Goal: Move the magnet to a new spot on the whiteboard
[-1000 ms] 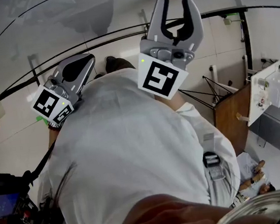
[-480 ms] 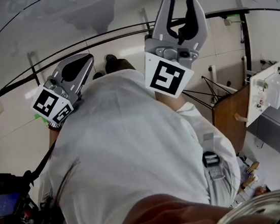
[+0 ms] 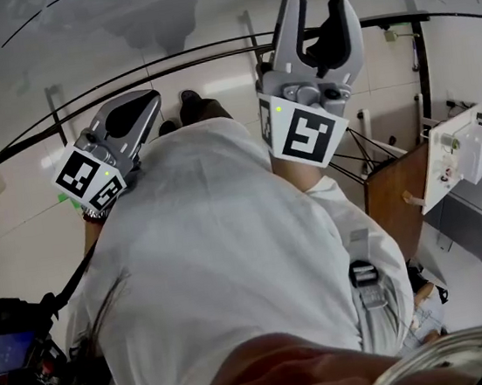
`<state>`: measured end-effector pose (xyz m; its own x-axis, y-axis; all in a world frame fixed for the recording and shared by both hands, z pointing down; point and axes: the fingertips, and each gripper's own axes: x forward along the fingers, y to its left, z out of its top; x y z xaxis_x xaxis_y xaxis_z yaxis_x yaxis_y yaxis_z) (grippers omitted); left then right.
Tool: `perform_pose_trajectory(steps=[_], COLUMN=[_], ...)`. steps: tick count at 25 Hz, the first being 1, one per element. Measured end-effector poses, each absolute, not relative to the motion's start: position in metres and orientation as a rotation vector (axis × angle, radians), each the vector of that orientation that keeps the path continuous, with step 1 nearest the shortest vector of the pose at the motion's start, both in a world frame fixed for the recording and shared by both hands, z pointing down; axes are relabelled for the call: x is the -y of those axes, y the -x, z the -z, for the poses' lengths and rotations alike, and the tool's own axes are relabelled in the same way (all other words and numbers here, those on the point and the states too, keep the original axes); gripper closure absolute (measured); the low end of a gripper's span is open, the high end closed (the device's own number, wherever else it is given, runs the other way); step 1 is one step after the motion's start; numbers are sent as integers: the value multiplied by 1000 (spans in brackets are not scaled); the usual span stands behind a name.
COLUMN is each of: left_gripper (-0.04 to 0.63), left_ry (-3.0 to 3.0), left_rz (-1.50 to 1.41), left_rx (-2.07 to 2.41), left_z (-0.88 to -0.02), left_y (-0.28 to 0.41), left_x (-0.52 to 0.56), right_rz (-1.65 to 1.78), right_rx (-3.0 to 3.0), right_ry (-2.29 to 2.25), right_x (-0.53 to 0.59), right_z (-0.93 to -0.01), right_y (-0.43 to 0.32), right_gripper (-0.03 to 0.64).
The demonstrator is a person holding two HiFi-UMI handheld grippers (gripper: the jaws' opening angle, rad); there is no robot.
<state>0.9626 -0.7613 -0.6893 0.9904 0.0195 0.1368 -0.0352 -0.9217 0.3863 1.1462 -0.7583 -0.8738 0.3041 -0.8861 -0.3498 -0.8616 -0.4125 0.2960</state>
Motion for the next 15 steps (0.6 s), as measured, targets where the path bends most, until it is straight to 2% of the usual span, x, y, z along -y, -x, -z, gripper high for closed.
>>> perform_pose_trajectory(steps=[5, 15], left_gripper=[595, 595], left_ry=[-2744, -2809], left_rz=[-164, -173], left_rx=[-20, -184], left_z=[693, 696], left_y=[-959, -949], left_x=[757, 737], right_rz=[646, 434], right_rx=[1696, 1892], right_ry=[-2527, -2464], right_x=[744, 711], right_z=[866, 830], right_y=[-1150, -1091], right_gripper=[460, 453])
